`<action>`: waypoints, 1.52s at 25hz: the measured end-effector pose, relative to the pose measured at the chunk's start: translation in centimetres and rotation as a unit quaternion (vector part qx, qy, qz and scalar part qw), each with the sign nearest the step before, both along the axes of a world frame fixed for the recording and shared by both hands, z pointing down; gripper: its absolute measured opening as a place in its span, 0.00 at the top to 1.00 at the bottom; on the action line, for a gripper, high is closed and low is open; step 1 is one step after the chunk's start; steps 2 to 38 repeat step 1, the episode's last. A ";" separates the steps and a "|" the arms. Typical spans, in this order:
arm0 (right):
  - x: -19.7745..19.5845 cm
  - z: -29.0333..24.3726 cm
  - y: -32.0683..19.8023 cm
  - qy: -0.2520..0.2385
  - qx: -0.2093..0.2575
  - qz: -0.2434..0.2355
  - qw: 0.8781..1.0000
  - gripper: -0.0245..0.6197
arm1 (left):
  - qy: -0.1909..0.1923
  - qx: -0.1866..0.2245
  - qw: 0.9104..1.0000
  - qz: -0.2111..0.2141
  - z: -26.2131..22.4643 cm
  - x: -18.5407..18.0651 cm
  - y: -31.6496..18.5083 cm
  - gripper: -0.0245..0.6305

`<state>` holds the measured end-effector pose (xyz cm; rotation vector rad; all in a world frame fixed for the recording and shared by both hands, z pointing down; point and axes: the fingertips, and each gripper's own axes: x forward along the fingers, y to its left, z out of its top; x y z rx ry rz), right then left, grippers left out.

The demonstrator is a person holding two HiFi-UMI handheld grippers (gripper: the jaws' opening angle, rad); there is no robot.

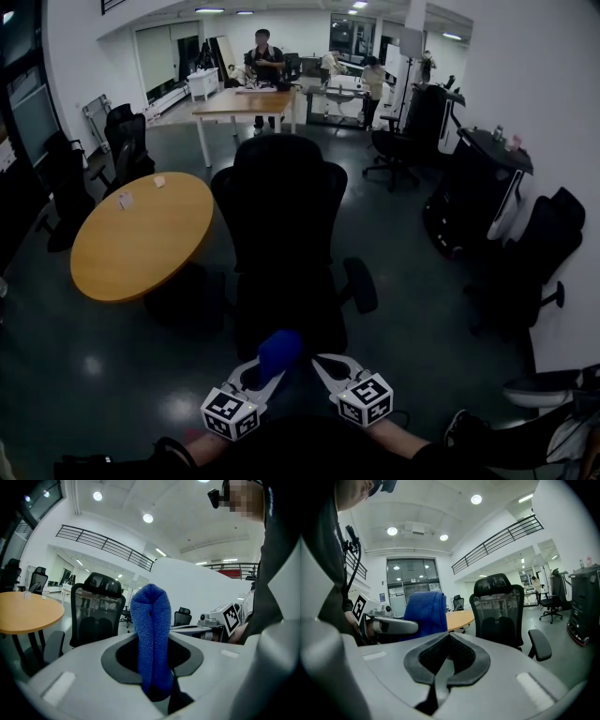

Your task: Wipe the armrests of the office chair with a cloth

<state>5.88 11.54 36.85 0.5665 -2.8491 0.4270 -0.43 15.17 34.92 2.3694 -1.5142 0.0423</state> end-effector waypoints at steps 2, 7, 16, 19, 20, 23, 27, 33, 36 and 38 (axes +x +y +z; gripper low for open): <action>0.0 0.1 0.2 0.001 0.000 -0.001 1.000 0.96 | 0.001 -0.001 1.000 0.000 0.1 0.0 0.1 0.76; 0.0 0.1 0.2 0.001 0.000 -0.001 1.000 0.96 | 0.001 -0.001 1.000 0.000 0.1 0.0 0.1 0.76; 0.0 0.1 0.2 0.001 0.000 -0.001 1.000 0.96 | 0.001 -0.001 1.000 0.000 0.1 0.0 0.1 0.76; 0.0 0.1 0.2 0.001 0.000 -0.001 1.000 0.96 | 0.001 -0.001 1.000 0.000 0.1 0.0 0.1 0.76; 0.0 0.1 0.2 0.001 0.000 -0.001 1.000 0.96 | 0.001 -0.001 1.000 0.000 0.1 0.0 0.1 0.76; 0.0 0.1 0.2 0.001 0.000 -0.001 1.000 0.96 | 0.001 -0.001 1.000 0.000 0.1 0.0 0.1 0.76; 0.0 0.1 0.2 0.001 0.000 -0.001 1.000 0.96 | 0.001 -0.001 1.000 0.000 0.1 0.0 0.1 0.76; 0.0 0.1 0.2 0.001 0.000 -0.001 1.000 0.96 | 0.001 -0.001 1.000 0.000 0.1 0.0 0.1 0.76; 0.0 0.1 0.2 0.001 0.000 -0.001 1.000 0.96 | 0.001 -0.001 1.000 0.000 0.1 0.0 0.1 0.76; 0.0 0.1 0.2 0.001 0.000 -0.001 1.000 0.96 | 0.001 -0.001 1.000 0.000 0.1 0.0 0.1 0.76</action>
